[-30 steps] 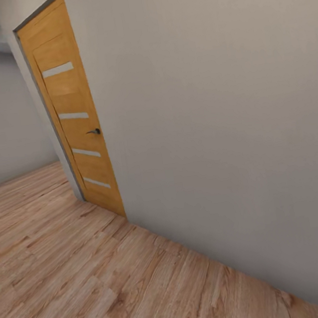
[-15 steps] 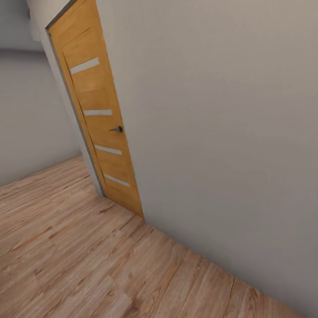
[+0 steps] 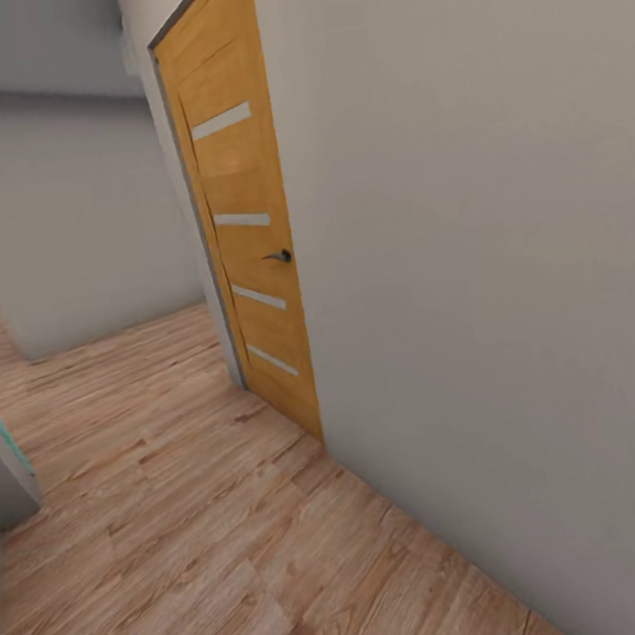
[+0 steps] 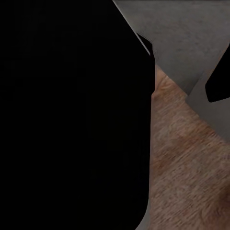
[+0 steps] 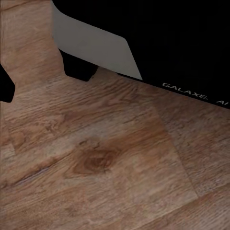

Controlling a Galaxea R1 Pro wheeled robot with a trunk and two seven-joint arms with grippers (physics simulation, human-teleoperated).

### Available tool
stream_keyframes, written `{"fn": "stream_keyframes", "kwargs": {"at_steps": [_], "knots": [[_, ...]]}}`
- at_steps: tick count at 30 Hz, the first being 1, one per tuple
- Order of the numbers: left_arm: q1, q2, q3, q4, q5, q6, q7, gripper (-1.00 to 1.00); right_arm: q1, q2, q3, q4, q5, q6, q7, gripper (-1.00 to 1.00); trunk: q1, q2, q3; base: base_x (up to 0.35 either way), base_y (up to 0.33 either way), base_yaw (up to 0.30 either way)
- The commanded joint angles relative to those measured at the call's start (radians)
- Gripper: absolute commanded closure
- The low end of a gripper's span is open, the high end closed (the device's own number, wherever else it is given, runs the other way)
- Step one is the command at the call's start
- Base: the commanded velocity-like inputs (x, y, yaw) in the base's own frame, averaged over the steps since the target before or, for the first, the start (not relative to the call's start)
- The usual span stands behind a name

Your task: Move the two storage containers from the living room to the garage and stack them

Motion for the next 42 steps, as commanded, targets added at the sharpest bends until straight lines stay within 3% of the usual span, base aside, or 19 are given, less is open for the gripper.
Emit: {"fn": "stream_keyframes", "kwargs": {"at_steps": [1, 17, 42], "knots": [[0.000, 0.000, 0.000, 0.000, 0.008, 0.000, -0.001, -1.00, -0.001, 0.001, 0.009, 0.002, -0.010, 0.001, 0.001, -1.00, 0.001, 0.000, -0.001, 0.322, 0.000, 0.271], [0.000, 0.000, 0.000, 0.000, 0.008, 0.000, 0.000, -1.00, -0.001, -0.001, 0.009, 0.002, -0.011, 0.001, 0.001, -1.00, 0.001, 0.000, -0.001, 0.322, 0.000, 0.175], [0.000, 0.000, 0.000, 0.000, 0.008, 0.000, 0.000, -1.00, -0.001, -0.001, 0.009, 0.002, -0.011, 0.000, 0.001, -1.00, 0.001, 0.000, -0.001, 0.322, 0.000, 0.272]]}}
